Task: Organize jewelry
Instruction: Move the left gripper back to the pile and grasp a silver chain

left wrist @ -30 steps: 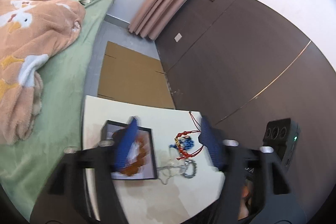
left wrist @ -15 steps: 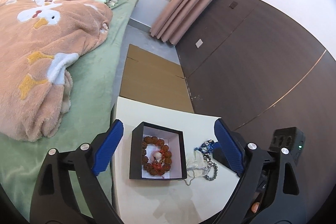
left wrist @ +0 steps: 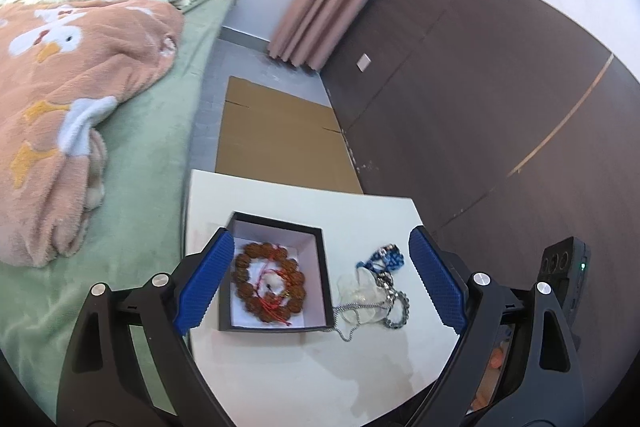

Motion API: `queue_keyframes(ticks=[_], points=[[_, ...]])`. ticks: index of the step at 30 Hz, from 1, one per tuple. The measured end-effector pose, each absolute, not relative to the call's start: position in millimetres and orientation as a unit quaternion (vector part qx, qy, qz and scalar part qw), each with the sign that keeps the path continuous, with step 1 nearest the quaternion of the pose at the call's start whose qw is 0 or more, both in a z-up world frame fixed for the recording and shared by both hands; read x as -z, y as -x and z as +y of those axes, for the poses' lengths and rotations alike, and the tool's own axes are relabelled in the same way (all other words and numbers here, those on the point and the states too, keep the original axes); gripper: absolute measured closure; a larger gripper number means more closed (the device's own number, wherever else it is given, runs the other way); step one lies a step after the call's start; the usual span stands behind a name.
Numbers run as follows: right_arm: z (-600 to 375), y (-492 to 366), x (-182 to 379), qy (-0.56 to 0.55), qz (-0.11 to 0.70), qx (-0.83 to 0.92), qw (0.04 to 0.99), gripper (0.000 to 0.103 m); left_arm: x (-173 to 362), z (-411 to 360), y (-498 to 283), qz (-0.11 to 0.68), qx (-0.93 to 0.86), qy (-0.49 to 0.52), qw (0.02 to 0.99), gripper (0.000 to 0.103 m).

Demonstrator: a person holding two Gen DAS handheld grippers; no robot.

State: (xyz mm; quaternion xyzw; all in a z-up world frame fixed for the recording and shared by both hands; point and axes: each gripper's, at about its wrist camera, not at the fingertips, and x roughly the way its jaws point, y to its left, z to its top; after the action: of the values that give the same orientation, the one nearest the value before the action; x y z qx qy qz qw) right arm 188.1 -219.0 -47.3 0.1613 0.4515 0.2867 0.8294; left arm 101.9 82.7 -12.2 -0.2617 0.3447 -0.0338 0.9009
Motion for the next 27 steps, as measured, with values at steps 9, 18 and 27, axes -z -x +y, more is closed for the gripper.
queue_keyframes(ticks=[9,18,27], points=[[-256.7,-189.9,58.1,-0.168,0.469,-0.249,0.830,0.046,22.3,22.7,-116.8,0.376,0.070,0.203,0.901,0.032],[-293.3,-203.9,69.7,-0.190,0.488,-0.209,0.826,0.063,44.9,-28.4,-139.9,0.412,0.109,0.186,0.886,0.056],[-321.1,-221.5,80.1,-0.203,0.502,-0.186,0.820,0.067,73.4,-76.4,-168.2,0.447,0.132,0.168,0.868,0.062]])
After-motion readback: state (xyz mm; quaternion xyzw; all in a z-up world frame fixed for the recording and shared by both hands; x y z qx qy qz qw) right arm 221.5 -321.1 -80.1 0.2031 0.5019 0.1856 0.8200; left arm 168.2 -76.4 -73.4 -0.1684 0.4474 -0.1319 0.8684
